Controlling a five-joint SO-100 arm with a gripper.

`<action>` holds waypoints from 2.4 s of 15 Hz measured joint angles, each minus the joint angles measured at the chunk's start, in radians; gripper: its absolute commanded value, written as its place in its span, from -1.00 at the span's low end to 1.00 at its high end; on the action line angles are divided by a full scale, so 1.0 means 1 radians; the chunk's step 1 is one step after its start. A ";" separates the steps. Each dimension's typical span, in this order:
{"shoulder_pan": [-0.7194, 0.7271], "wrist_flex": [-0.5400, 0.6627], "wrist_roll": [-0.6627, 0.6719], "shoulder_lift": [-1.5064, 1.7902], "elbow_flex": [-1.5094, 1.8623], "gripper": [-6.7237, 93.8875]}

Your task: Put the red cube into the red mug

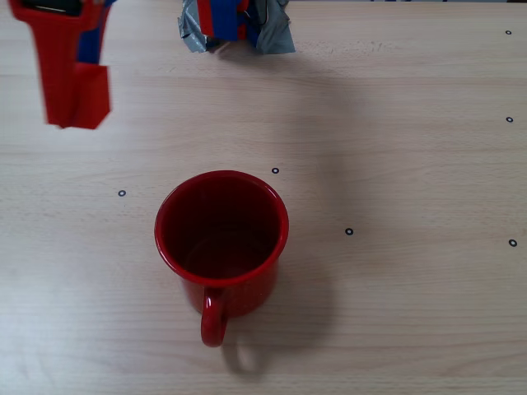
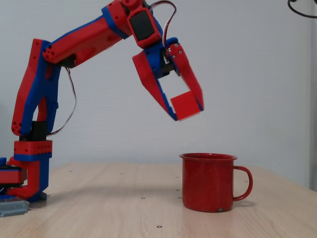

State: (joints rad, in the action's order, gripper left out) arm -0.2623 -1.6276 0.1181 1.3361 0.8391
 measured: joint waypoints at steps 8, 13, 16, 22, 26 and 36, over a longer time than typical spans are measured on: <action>0.179 -0.002 0.009 0.288 0.186 -0.87; 0.249 0.147 0.009 0.359 0.374 -0.87; 0.247 0.198 0.009 0.195 0.367 -0.86; 0.288 0.256 0.008 -0.089 0.158 -0.86; 0.319 0.259 0.008 -0.104 0.158 -0.86; 0.321 0.330 0.023 -0.114 0.215 -0.47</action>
State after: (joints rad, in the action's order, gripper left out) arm 0.0583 -1.2977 0.1411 1.2226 1.0538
